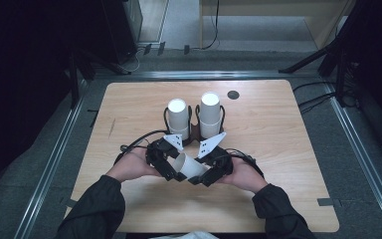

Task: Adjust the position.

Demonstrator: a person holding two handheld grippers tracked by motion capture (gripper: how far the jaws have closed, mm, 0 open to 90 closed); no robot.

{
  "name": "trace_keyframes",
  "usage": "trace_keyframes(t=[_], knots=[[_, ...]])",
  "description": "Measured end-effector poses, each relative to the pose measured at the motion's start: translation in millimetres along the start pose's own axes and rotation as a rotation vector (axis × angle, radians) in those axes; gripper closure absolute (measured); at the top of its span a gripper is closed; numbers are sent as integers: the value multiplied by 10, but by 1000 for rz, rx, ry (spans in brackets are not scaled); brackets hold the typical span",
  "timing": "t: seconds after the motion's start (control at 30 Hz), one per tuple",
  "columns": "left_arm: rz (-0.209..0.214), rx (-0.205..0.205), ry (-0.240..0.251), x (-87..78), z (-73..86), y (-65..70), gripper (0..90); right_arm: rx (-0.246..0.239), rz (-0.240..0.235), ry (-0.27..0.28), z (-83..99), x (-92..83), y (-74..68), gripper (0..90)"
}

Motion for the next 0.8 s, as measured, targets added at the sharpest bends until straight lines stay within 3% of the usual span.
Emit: trace_keyframes(t=[0.27,0.43,0.6,0.8], knots=[[-1,16,38,-10,13,6,199,-19,5,-9,-10,-13,-14,311],[31,-9,87,-50,7,0,110,-21,17,8,-29,-65,-5,309],[-7,-20,147,-106,8,-30,81,-6,24,47,-41,-162,21,308],[-13,-38,230,-183,27,-26,83,3,43,96,-77,-303,35,308]])
Point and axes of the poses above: each handheld gripper's, and its own axes: x roughly forward along the jaws, z roughly out of its underside, y roughly to its right, the point moved 3 cm from there along x, roughly forward along the jaws, and after that the axes turned 2 degrees about y, right-handed, at the moved point
